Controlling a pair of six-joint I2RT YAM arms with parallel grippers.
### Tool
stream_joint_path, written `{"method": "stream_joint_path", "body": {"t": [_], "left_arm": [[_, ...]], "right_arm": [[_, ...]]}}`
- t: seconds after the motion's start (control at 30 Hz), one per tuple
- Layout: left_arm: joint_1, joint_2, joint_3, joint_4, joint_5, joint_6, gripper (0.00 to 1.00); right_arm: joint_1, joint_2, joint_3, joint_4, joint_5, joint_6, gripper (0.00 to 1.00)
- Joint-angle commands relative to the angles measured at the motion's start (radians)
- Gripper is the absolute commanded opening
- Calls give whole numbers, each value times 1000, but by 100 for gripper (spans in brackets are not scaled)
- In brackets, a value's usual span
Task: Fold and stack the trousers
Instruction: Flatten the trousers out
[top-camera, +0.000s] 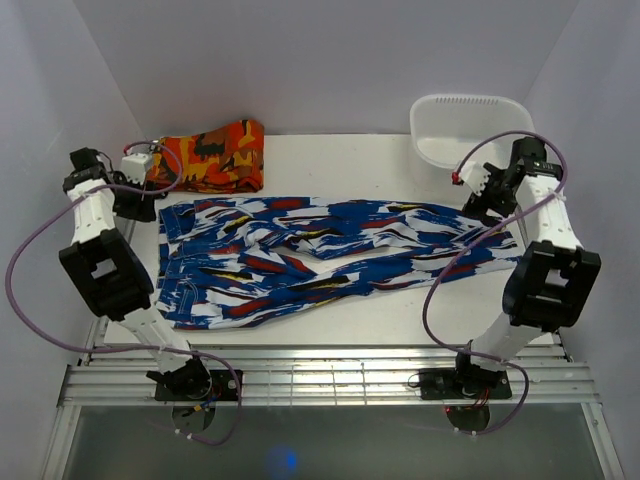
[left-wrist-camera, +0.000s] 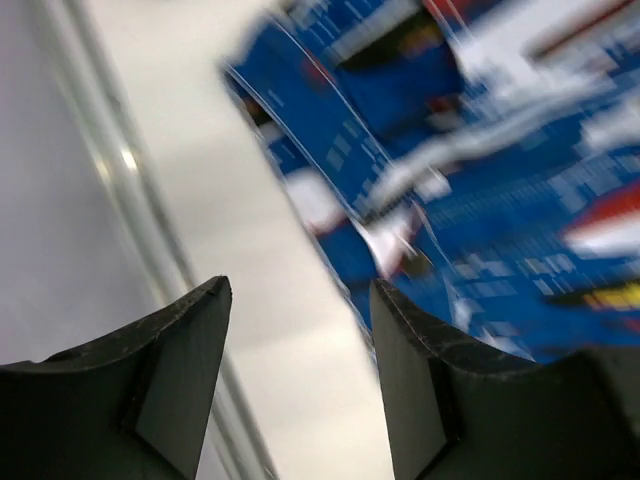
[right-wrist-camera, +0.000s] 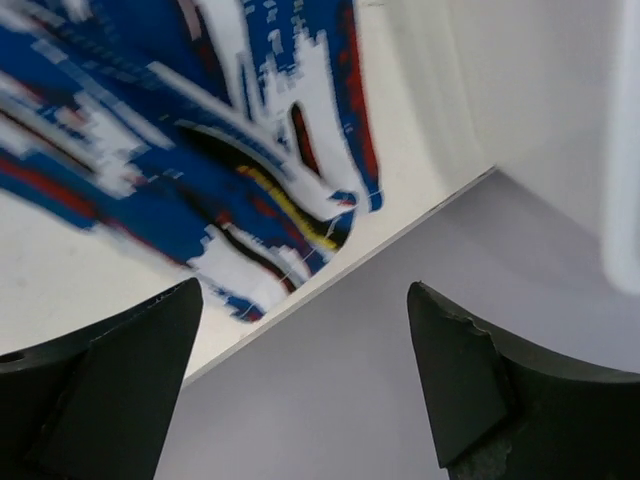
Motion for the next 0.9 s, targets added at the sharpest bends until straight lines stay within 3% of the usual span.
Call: {"method": "stream_joint_path", "body": {"t": [0.0,0.17,0.37,0.5,0.67,0.77,0.87], "left_arm": [[-7,-175,-143,-209,107,67,68],[-7,-217,-426,-251,123,100,62],[-4,-119,-557,-185,60,39,58],[-5,-31,-542,-151,23,-11,58],[4,73,-497,-119,-38,-32,57],[21,119,-459,-102,-92,-31,55],[42,157,-405,-102,-127,-21,54]], "right_arm": [[-9,-167,-146,-149,-61,-168,88],[-6,-207,-294,-182,-88,-243,85],[-3,-80,-164,-237,-159,-227,81],[15,18,-76,-332,-133,-273,82],[15,79,-44,-266,-90,-333,83],[15,148,102,-303,-98,-353,81],[14,234,257,-361,-55,-373,73]]}}
